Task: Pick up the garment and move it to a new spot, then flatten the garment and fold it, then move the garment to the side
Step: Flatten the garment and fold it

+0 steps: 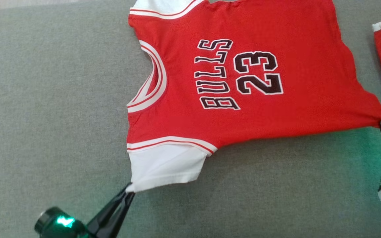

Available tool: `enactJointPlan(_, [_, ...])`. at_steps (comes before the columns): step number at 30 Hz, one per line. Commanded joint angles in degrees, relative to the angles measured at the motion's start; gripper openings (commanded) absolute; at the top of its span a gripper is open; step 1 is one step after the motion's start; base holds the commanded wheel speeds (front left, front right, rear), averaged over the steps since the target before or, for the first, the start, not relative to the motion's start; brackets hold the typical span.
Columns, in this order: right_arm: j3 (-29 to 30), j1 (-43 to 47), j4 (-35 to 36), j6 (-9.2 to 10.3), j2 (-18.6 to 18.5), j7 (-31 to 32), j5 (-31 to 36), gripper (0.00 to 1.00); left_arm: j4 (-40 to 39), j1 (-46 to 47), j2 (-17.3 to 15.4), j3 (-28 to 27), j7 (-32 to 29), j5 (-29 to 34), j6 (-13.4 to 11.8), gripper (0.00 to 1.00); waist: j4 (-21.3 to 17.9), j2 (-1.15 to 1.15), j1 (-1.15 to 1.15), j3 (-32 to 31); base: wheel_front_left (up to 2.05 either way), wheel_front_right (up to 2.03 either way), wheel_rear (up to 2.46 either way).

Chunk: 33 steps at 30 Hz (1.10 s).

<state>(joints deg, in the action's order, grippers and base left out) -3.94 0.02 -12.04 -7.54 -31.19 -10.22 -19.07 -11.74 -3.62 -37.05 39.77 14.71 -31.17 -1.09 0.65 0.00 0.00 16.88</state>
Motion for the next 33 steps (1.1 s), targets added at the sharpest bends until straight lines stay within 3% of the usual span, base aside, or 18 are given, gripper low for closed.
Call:
enactJointPlan(1, [0.3, -0.3, 2.3, 0.05, -1.4, 0.9, 0.3, 0.00, -1.8, 2.4, -0.8, -2.8, 0.3, 0.5, 0.8, 0.00, -0.2, 0.00, 0.00, 0.2, 0.00, 0.00, 0.00])
enactJointPlan(6, [1.5, -3.8, 3.3, 0.05, 0.4, 4.8, -1.7, 0.00, -0.3, 8.8, -1.0, -5.2, 0.3, 0.8, 4.0, 0.00, -0.3, 0.00, 0.00, 1.6, 0.00, 0.00, 0.00])
enactJointPlan(16, [-0.4, -15.7, -1.6, 0.05, 0.3, 9.3, -4.6, 0.00, 5.3, 27.5, -2.3, -7.1, -1.5, 1.6, 7.7, 0.00, 0.1, 0.00, 0.00, 5.8, 0.00, 0.00, 0.00])
enactJointPlan(23, [-2.4, -24.4, -6.0, 0.05, -0.4, 10.6, -5.9, 0.00, 11.6, 41.9, -2.0, -2.6, -3.8, 1.0, 8.5, 0.00, 1.1, 0.00, 0.00, 9.6, 0.00, 0.00, 0.00])
enactJointPlan(33, [-8.1, -34.8, -13.4, 0.05, -1.3, 7.4, -5.6, 0.00, 21.4, 56.7, -1.8, 7.4, -2.3, -3.1, 8.6, 0.01, 1.5, 0.00, 0.00, 12.4, 0.00, 0.00, 0.00])
